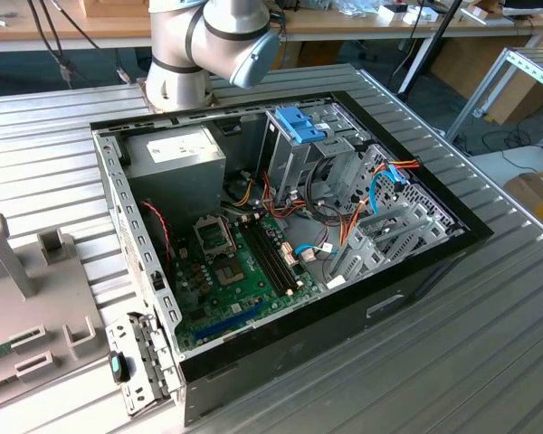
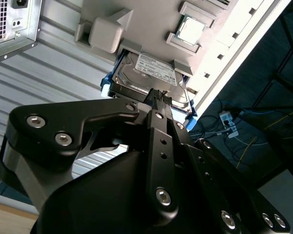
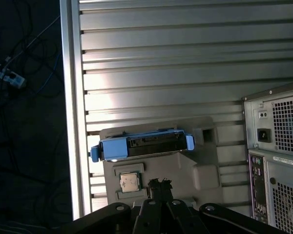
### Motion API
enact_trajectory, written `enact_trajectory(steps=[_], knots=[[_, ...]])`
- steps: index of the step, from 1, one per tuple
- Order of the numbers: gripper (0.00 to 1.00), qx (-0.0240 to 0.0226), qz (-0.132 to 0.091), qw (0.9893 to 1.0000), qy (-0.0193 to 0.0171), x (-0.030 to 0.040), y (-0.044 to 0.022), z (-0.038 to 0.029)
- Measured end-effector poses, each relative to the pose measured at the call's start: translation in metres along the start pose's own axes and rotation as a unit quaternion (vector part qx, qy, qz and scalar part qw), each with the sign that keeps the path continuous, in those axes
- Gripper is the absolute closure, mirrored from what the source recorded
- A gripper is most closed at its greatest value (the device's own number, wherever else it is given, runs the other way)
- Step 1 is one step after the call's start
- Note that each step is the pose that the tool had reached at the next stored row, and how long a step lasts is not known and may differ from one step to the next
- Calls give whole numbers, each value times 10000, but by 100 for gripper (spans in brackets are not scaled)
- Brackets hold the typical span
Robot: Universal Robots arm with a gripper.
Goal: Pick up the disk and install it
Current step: 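Reach for the disk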
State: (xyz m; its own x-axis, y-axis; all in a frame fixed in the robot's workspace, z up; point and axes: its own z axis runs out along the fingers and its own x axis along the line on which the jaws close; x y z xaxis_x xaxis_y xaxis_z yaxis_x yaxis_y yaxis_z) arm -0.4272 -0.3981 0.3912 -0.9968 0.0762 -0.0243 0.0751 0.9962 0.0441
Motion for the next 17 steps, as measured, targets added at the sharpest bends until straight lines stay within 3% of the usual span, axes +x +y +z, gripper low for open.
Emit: enact_trajectory(steps=[4,10,17], knots=[[89,0,1,10000,-1,1,10,3],[89,0,0,10000,-1,17,147,10],[89,0,0,10000,0,21,159,11]])
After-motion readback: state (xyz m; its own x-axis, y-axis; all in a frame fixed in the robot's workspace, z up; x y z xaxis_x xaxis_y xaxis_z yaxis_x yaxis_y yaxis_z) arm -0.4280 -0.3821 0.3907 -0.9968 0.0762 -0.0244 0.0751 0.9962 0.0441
